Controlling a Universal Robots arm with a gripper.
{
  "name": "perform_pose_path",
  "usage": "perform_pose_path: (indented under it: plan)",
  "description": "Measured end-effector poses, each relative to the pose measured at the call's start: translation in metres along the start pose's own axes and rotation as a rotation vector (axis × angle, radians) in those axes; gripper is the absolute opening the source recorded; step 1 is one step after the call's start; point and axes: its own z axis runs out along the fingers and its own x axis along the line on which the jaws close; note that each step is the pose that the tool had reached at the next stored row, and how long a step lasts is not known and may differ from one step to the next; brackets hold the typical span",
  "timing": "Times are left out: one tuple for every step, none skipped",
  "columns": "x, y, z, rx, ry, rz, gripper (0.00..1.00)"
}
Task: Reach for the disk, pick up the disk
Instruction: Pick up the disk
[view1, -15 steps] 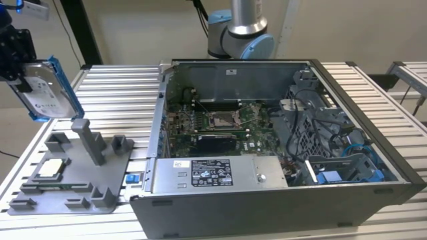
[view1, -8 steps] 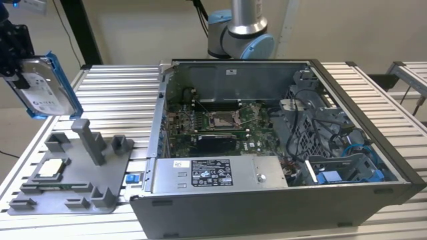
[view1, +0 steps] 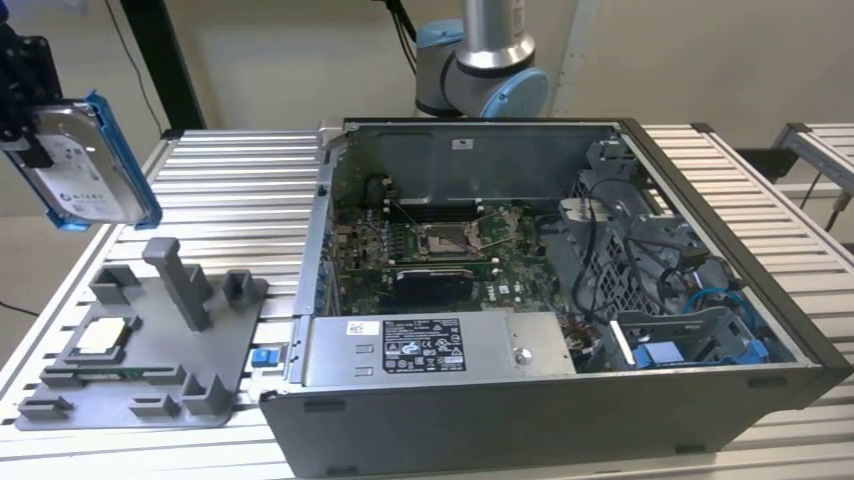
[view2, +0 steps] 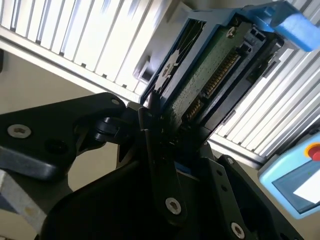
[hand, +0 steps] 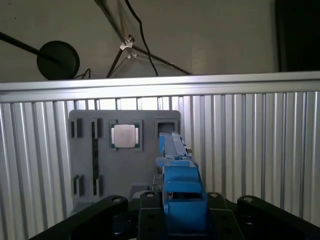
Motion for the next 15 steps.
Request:
perform_pose_path:
  plan:
    - [-0.0001, 0.0000, -0.0021, 0.0001, -0.0001, 0.000, 0.00]
    - [-0.0001, -0.0001, -0.0042, 0.0001, 0.0000, 0.000, 0.00]
    - [-0.0002, -0.0001, -0.0064, 0.0001, -0.0001, 0.000, 0.00]
    - [-0.0002, -0.0001, -0.0086, 0.0001, -0.0001, 0.000, 0.00]
    - [-0.0003, -0.0002, -0.0105, 0.0001, -0.0001, 0.000, 0.00]
    - [-0.0003, -0.0002, -0.0125, -0.0001, 0.0000, 0.000, 0.00]
    - [-0.0004, -0.0003, -0.0147, 0.0000, 0.0000, 0.000, 0.00]
    - [-0.0004, -0.0003, -0.0167, 0.0001, -0.0001, 0.000, 0.00]
    - [-0.0005, -0.0003, -0.0186, 0.0001, 0.0000, 0.000, 0.00]
    - [-0.0005, -0.0004, -0.0205, 0.0001, -0.0001, 0.000, 0.00]
    - [-0.0006, -0.0004, -0.0226, 0.0000, -0.0001, 0.000, 0.00]
    - [-0.0007, -0.0005, -0.0247, 0.0000, 0.0000, 0.000, 0.00]
    - [-0.0007, -0.0005, -0.0269, 0.0000, 0.0000, 0.000, 0.00]
    - [-0.0008, -0.0005, -0.0291, 0.0001, 0.0000, 0.000, 0.00]
    - [-0.0008, -0.0006, -0.0313, 0.0000, 0.0000, 0.000, 0.00]
